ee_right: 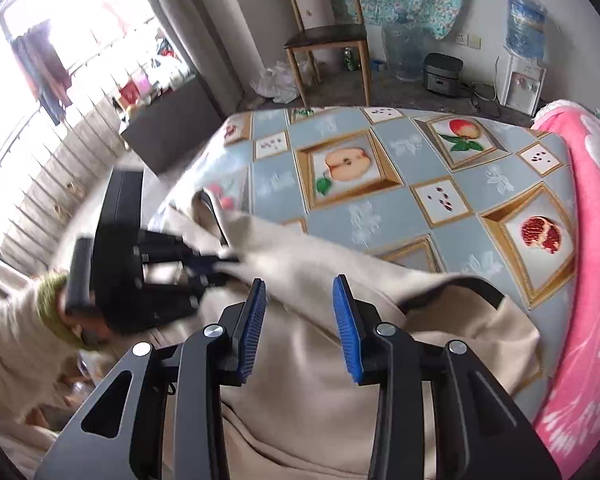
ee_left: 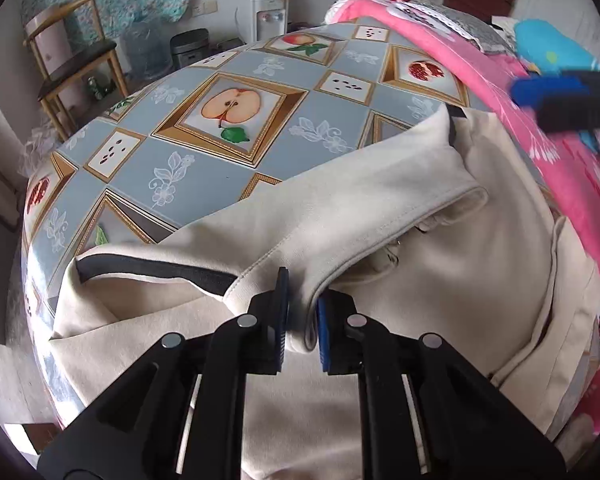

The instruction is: Fold large clothes

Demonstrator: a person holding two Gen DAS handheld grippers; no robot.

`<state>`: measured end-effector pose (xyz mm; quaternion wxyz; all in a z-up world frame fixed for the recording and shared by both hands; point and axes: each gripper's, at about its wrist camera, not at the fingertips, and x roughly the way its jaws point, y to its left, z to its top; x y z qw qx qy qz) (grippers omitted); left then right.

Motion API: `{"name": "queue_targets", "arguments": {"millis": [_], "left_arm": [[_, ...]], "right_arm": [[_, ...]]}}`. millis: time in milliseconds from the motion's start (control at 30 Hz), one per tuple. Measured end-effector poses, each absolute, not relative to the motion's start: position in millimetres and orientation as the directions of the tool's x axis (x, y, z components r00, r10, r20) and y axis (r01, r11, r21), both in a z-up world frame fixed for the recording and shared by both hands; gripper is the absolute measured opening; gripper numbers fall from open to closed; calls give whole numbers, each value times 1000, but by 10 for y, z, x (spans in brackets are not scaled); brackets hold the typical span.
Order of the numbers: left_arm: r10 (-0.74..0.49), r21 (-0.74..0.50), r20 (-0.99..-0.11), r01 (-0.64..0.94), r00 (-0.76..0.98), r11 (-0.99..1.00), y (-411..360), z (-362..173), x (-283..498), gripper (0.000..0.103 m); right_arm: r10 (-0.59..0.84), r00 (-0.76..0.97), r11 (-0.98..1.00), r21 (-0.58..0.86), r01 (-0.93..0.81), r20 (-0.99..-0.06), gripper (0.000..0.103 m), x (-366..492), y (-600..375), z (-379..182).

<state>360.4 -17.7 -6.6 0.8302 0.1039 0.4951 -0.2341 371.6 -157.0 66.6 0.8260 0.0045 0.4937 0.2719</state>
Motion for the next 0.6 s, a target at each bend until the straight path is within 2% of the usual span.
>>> {"name": "queue_targets", "arguments": {"millis": [133, 200, 300, 367, 467, 533, 600], "left_arm": [[-311, -93, -866, 484, 393, 870, -120, -5, 3482, 14], [-347, -139, -854, 474, 387, 870, -24, 57, 3424, 14], [-418, -233, -825, 445, 380, 865, 171, 145, 3375, 15], [-480, -331, -794, 399, 372, 855, 359, 173, 3392, 15], [-527, -435, -768, 307, 364, 846, 554, 138, 3497, 16], [-566, -520, -751, 223, 340, 825, 652, 57, 3620, 21], [-609, -597, -735, 142, 299, 790, 699, -60, 3734, 32]], "right_arm": [[478, 289, 845, 343, -411, -829, 33, 4033, -1266, 306], [453, 235, 849, 335, -410, -860, 29, 4095, -1080, 48], [398, 188, 860, 293, -419, -898, 29, 4051, -902, -292], [384, 215, 855, 259, -449, -898, 29, 3974, -883, -252], [399, 184, 861, 298, -413, -898, 29, 3936, -1000, -150], [430, 198, 865, 340, -368, -881, 30, 3920, -1200, -26], [464, 229, 873, 398, -284, -856, 44, 3934, -1520, 65]]}}
